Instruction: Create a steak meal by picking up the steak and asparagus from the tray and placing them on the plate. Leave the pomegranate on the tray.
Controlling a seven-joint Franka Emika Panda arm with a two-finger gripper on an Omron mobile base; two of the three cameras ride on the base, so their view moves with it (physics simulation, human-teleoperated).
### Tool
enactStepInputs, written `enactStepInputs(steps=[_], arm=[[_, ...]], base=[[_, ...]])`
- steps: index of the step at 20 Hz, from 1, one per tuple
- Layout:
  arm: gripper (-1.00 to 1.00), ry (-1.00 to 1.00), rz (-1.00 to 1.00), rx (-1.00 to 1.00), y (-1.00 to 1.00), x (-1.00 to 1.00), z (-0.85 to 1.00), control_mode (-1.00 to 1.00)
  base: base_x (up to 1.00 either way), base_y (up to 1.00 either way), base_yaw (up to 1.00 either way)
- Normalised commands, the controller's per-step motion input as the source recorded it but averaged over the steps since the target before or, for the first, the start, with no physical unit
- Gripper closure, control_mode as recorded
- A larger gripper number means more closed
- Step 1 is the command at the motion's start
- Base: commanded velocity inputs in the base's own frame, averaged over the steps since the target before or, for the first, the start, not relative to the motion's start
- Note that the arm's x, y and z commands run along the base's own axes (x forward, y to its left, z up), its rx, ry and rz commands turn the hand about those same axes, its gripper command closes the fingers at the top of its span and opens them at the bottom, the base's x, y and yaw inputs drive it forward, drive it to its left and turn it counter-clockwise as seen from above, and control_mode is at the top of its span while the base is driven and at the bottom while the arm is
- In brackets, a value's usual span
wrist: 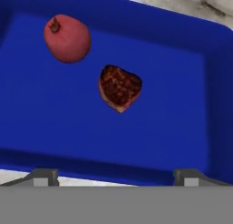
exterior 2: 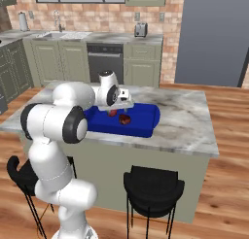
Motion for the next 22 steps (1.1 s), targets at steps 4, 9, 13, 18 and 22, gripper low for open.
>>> enactStepInputs(steps=[4,9,13,18,22], arm=[[-1.00,0.01,0.09,0.03,-0.40,0.28,-0.21,-1.00],[-1.00,0.01,0.01,0.05,-0.06,0.39,-0.22,-1.00],[-1.00,0.00,0.00,0.07,0.00,0.23,-0.28,-1.00],[-1.00,0.00,0.00,0.06,0.03,0.07,-0.25,-1.00],[-1.00,0.00,0.00,0.00,0.05,0.08,-0.35,-1.00]], base=[[0.00,0.00,0.00],[0.00,0.00,0.00],[0.00,0.00,0.00],[0.00,0.00,0.00],[0.00,0.00,0.00]])
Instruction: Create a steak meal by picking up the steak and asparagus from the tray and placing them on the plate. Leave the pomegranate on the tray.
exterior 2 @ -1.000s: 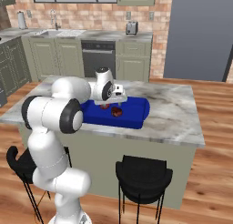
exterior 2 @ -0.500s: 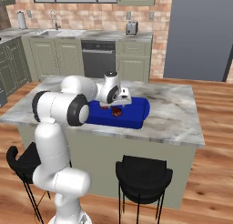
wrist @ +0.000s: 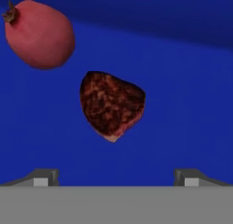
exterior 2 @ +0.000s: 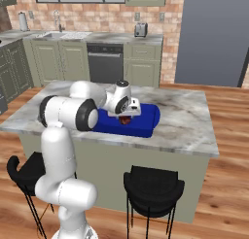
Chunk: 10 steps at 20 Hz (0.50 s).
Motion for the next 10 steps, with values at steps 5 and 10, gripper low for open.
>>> enactStepInputs(steps=[5,10], arm=[[-1.00,0.02,0.00,0.00,0.11,0.16,-0.43,-1.00],[-1.00,0.02,0.00,0.00,0.17,0.24,-0.32,-1.00]], base=[[0.00,0.00,0.00],[0.00,0.00,0.00]])
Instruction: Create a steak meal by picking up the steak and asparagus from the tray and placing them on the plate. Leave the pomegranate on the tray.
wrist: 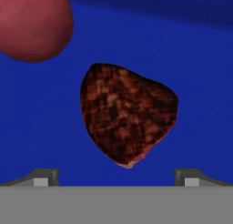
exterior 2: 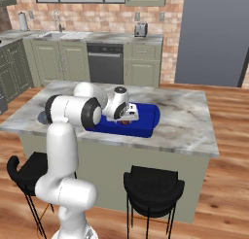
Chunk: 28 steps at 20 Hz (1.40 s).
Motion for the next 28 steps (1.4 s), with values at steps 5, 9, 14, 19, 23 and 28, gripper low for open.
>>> enactStepInputs(steps=[5,9,14,19,23,28], arm=[[-1.00,0.03,-0.03,0.00,0.00,0.24,-0.20,-1.00],[-1.00,0.03,-0.07,0.00,0.00,0.31,-0.12,-1.00],[-1.00,0.03,-0.06,0.00,0.00,0.38,-0.11,-1.00],[-1.00,0.02,-0.05,0.00,0.00,0.27,-0.20,-1.00],[-1.00,0.01,-0.01,0.00,0.01,0.02,-0.29,-1.00],[1.00,0.00,0.00,0.00,0.10,0.03,-0.17,-1.00]], base=[[0.00,0.00,0.00],[0.00,0.00,0.00],[0.00,0.00,0.00],[0.00,0.00,0.00],[0.00,0.00,0.00],[0.00,0.00,0.00]])
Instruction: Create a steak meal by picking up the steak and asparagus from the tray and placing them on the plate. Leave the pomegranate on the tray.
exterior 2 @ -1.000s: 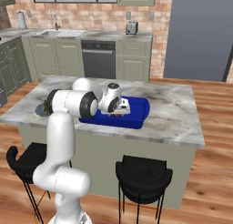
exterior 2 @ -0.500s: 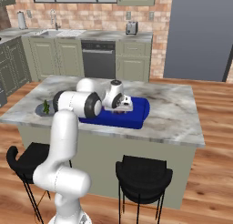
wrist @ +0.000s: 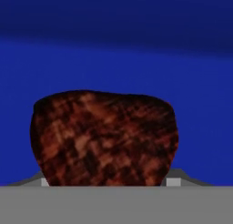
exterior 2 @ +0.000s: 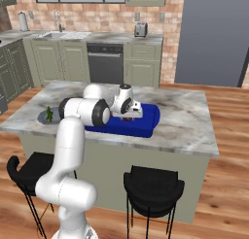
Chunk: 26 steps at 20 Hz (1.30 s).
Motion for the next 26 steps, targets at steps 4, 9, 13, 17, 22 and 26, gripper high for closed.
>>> enactStepInputs(steps=[4,9,13,17,22,26], arm=[[1.00,0.00,0.00,0.00,0.00,0.02,0.00,-1.00],[1.00,-0.02,0.03,0.00,0.00,-0.22,0.08,-1.00],[1.00,-0.09,0.01,0.00,0.00,-0.42,0.57,-1.00],[1.00,-0.06,0.00,0.00,0.00,-0.54,0.75,-1.00],[1.00,-0.02,0.00,0.04,0.00,-0.83,0.80,-1.00],[1.00,0.00,0.04,0.05,0.10,-0.77,0.79,-1.00]], base=[[0.00,0.00,0.00],[0.00,0.00,0.00],[0.00,0.00,0.00],[0.00,0.00,0.00],[0.00,0.00,0.00],[0.00,0.00,0.00]])
